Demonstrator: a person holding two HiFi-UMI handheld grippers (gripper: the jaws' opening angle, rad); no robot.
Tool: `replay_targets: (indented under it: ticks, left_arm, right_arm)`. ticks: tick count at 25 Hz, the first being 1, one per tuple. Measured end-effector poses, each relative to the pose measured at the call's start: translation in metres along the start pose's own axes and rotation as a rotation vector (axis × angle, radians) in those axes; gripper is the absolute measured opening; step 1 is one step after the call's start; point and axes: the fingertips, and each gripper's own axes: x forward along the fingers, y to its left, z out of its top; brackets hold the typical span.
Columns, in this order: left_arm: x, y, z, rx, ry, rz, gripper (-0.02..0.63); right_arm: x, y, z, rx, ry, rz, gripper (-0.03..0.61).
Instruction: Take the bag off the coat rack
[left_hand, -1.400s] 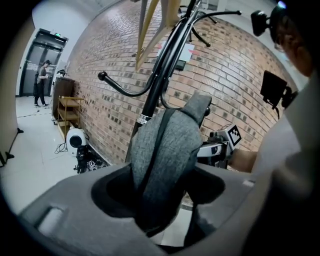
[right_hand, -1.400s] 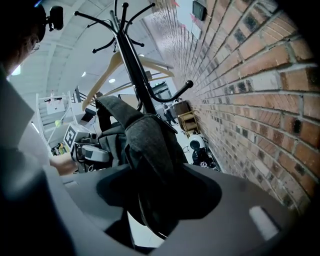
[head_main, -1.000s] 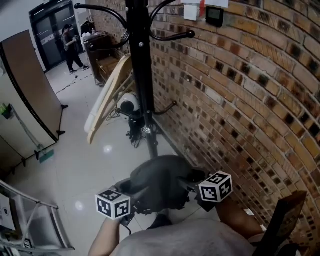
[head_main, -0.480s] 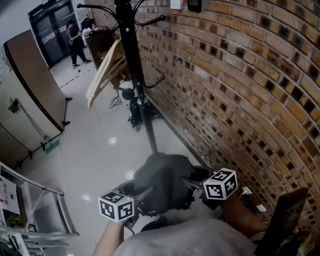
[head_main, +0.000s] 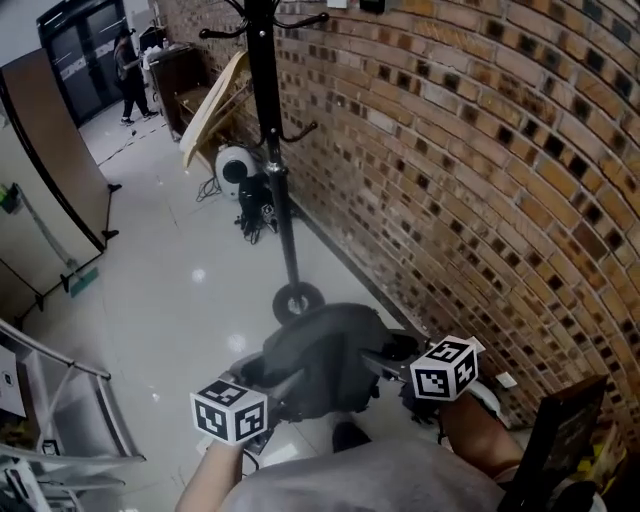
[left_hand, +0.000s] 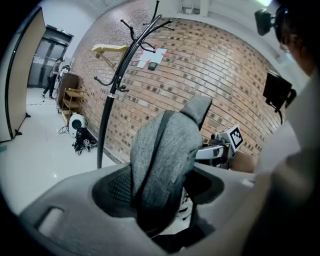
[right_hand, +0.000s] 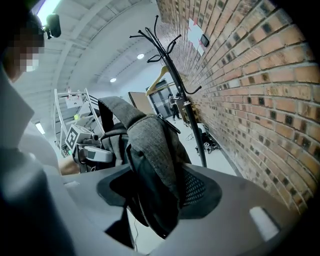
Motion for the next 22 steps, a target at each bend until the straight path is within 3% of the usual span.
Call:
replay_targets:
  ticks: [5,11,22]
  left_arm:
    - [-0.042,-0.024,-0.019,0.012,-0.003,-0.018,0.285]
    - [-0.094,-0.04,-0.043,0.036,-0.014,0.015,0.285]
    - [-0.133,-0.052,-0.072,0.018,-0.02,0.041,0.284]
  right_arm:
    - [-0.019,0.046,-0.02,-0.006,-0.024,-0.021,0.233]
    - [-0.025,0.097,-0.042,-0.026,-0.057,-0.011,0.232]
    - [-0.028,0.137,-0.066,-0.045,-0.052,0.007,0.23]
